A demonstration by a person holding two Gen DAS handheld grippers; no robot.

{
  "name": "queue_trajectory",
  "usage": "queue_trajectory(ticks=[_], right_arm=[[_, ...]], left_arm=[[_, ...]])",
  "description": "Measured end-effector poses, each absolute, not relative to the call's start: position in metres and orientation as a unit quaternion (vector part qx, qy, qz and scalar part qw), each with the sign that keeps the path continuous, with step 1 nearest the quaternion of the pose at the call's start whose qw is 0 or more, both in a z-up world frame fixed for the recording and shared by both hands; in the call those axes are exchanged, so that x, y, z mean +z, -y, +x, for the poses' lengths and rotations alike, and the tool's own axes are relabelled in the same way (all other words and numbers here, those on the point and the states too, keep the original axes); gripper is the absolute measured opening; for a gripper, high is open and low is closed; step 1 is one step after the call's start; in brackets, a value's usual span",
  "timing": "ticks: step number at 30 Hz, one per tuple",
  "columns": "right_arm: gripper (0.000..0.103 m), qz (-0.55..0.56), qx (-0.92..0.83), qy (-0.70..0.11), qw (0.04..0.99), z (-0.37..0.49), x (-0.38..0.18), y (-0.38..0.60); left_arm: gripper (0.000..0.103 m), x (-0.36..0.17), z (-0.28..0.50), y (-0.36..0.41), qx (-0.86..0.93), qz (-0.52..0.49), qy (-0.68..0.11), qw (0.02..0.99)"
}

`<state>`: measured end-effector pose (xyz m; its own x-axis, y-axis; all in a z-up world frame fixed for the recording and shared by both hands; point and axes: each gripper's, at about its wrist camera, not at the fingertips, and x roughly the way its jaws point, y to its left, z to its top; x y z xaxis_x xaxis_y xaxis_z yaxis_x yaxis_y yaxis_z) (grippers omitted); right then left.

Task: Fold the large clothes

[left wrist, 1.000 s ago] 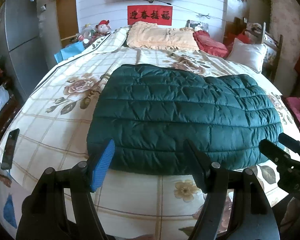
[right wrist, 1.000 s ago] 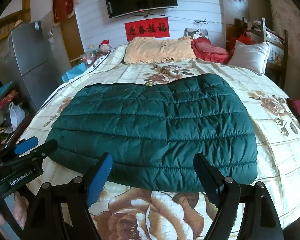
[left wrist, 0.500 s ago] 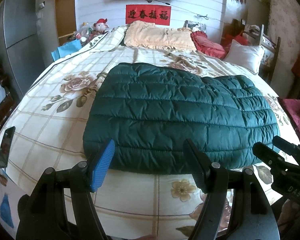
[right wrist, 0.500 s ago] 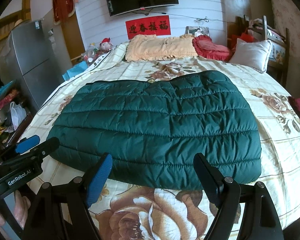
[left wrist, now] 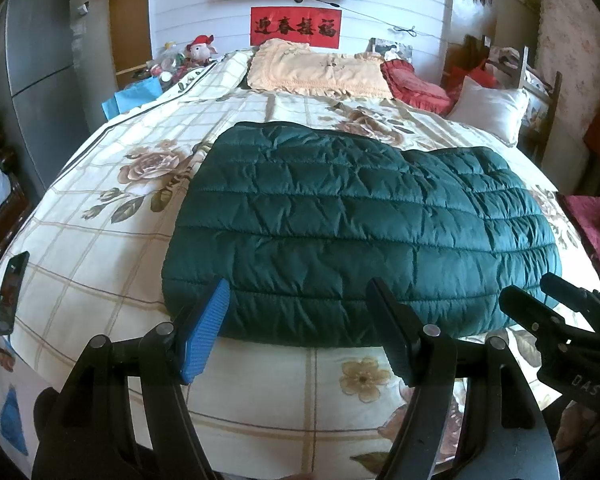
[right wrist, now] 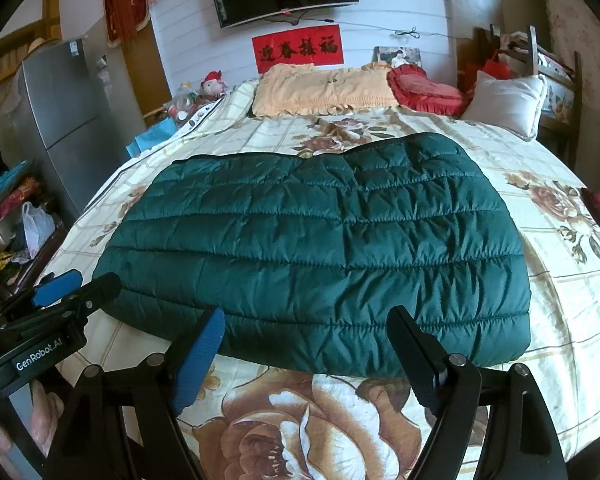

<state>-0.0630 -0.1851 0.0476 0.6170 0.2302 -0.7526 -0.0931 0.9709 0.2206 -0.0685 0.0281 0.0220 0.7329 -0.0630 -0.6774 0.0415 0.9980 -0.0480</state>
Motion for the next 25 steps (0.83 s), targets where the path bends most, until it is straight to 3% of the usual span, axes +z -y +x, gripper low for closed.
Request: queue_trajectory(ticks=[25], right_arm=[[0.081,0.083,0.092,-0.437,0.891,-0.0589,0.0397,0.1852]], left_arm=[[0.071,0.0174,-0.0655,-0.0238,-0.027,-0.008,-0.363,0.932]])
